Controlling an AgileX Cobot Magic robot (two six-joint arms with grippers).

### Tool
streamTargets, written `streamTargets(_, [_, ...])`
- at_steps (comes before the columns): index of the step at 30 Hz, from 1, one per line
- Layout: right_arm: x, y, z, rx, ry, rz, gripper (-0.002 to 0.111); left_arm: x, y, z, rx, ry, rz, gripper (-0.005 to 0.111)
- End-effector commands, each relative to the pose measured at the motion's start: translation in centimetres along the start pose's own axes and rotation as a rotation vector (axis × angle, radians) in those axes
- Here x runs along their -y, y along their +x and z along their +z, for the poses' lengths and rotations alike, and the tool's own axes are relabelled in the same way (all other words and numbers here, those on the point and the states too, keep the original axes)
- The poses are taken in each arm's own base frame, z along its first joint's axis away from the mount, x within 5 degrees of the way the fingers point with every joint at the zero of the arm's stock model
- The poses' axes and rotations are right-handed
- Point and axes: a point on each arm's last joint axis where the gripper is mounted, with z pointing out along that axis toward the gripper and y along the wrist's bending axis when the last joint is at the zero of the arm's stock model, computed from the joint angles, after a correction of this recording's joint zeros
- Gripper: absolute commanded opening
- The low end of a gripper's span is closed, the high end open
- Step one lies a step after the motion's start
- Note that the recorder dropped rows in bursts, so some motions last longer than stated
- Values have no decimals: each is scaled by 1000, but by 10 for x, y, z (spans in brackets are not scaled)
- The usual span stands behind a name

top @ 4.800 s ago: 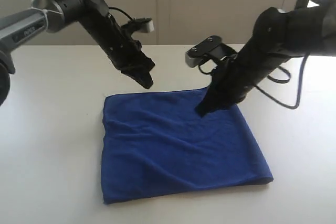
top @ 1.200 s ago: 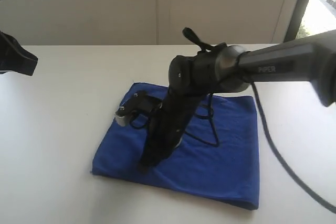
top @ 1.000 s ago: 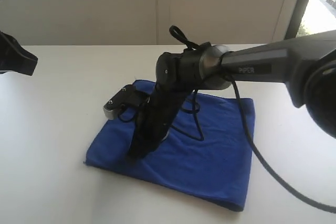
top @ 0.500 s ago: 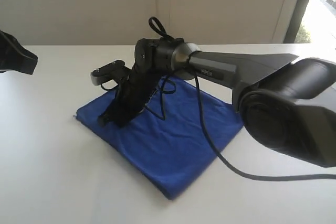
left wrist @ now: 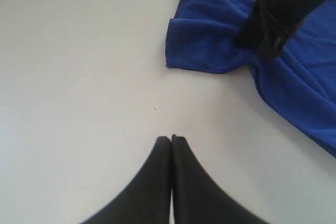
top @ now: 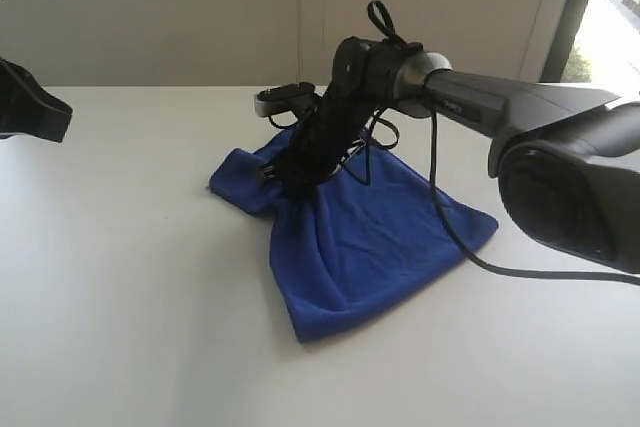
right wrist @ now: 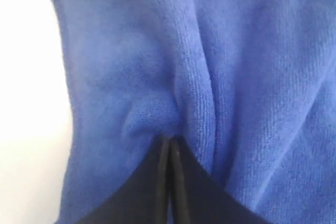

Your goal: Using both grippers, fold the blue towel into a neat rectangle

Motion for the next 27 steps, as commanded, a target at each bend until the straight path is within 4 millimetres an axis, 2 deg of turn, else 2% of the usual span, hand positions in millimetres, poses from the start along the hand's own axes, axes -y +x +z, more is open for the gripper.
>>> streamTargets(1, [-7, -24, -54, 126, 14, -70, 0, 1, 1, -3, 5, 4, -15, 0])
streamTargets(4, [6, -28, -85, 154, 117, -106, 0, 1, 1, -3, 5, 4, -15, 0])
streamTargets(5, [23, -24, -93, 140, 169, -77, 0, 1, 1, -3, 5, 4, -15, 0])
streamTargets(7, [45, -15, -95, 100, 190, -23, 0, 1, 1, -3, 5, 4, -15, 0])
streamTargets(11, [87, 10, -74, -6, 165, 85, 0, 1, 1, -3, 6, 5, -19, 0])
streamTargets(14, [102, 22, -59, -46, 140, 132, 0, 1, 1, -3, 6, 5, -19, 0])
streamTargets(23, [114, 35, -32, -95, 127, 158, 0, -1, -1, -3, 27, -9, -21, 0])
streamTargets(27, [122, 43, -27, -152, 211, 187, 0, -1, -1, -3, 30, -11, -21, 0])
